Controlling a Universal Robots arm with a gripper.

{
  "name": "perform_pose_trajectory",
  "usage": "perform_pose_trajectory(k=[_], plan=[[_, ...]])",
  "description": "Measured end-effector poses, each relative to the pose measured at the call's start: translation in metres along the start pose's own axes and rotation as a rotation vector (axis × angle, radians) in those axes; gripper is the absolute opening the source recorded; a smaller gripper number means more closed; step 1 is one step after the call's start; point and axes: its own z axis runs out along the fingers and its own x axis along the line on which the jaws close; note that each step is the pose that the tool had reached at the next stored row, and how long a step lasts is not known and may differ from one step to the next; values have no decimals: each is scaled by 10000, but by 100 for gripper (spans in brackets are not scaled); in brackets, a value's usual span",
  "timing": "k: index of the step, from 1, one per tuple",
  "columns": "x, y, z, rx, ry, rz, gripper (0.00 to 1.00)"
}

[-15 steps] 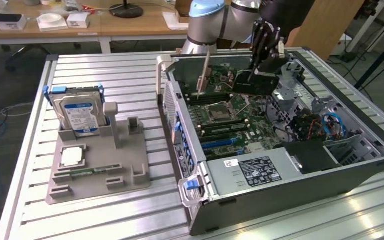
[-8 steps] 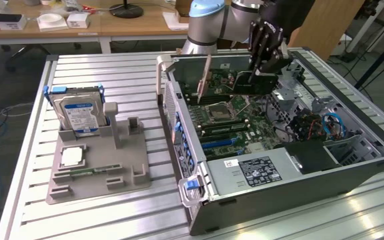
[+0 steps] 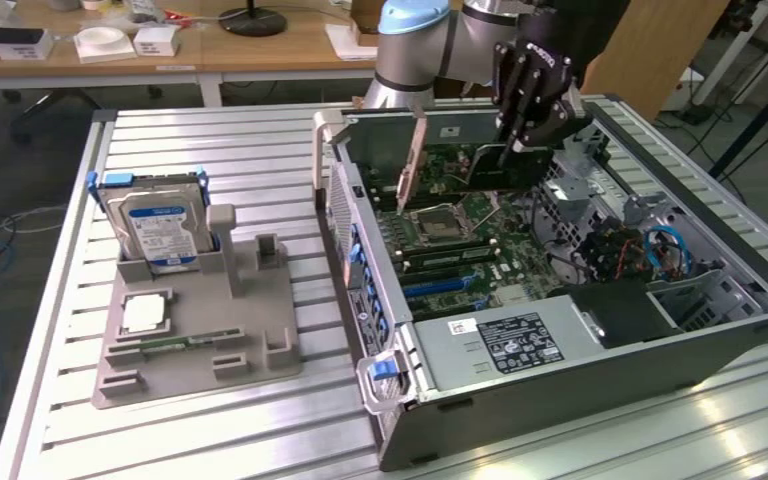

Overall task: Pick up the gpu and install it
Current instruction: 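Insert the gpu into the slot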

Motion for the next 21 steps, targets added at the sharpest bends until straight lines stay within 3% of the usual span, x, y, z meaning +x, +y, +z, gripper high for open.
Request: perform_pose_trajectory(k=[5, 10, 14, 21], plan=[[-1, -1, 7, 13, 2, -64, 26], [1, -1, 34, 128, 7, -65, 26], [1, -3, 64, 186, 11, -67, 26], [4, -6, 140, 208, 77, -65, 26]])
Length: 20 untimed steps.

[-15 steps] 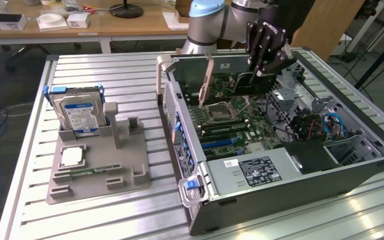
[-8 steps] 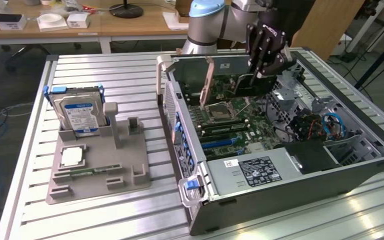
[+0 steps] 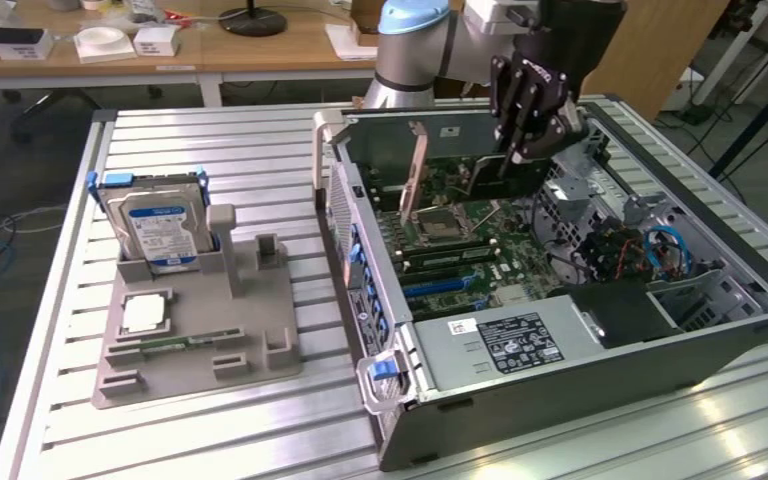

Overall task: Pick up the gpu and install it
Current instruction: 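Insert the gpu into the slot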

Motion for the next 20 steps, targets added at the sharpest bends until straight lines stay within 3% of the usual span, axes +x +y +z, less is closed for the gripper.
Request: perform_pose_trajectory(k=[20], plan=[[5, -6, 231, 35, 87, 2, 26]])
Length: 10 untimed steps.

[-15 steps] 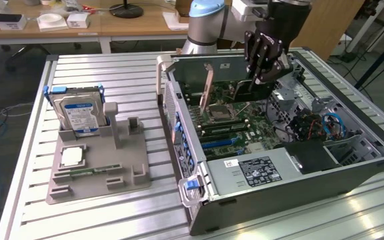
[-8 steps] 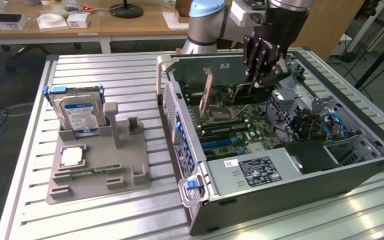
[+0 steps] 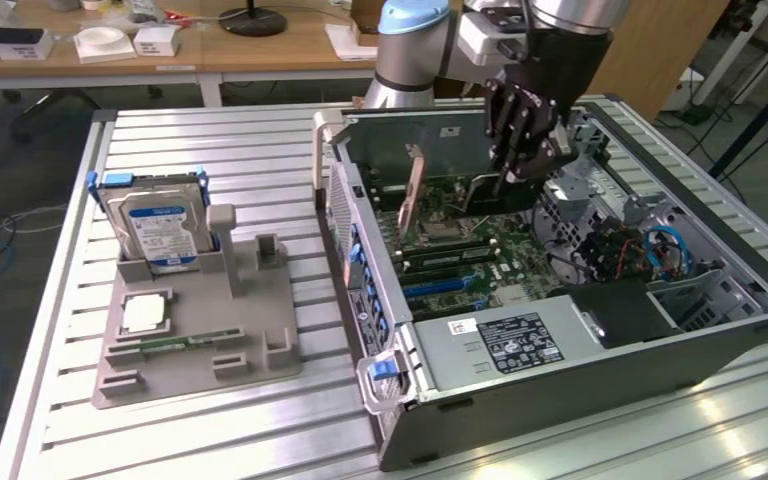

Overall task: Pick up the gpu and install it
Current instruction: 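Insert the gpu into the slot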

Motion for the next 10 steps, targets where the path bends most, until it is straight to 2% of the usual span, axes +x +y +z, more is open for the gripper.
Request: perform_pose_trajectory(k=[10], plan=[[2, -2, 108, 10, 41, 0, 26]])
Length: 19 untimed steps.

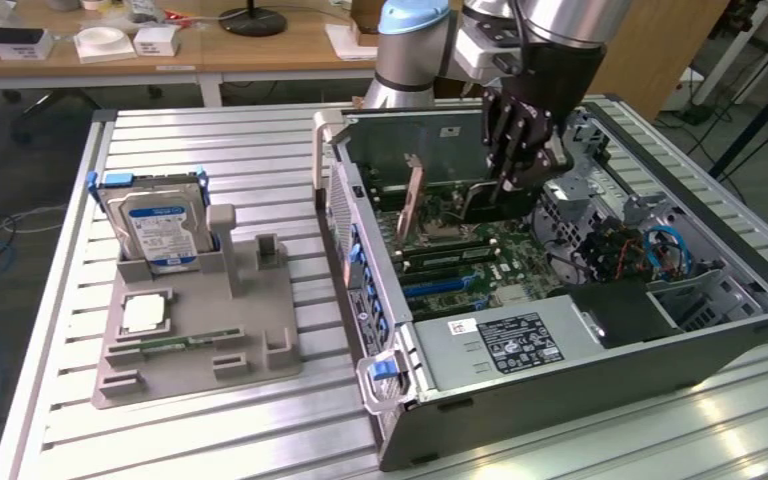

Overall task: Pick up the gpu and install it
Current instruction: 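Insert the gpu into the slot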

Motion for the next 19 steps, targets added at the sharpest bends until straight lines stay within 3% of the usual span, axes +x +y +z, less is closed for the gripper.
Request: perform_pose_trajectory(k=[12, 19], plan=[[0, -1, 79, 26, -5, 497, 26], [-1, 2, 117, 28, 2, 529, 26]])
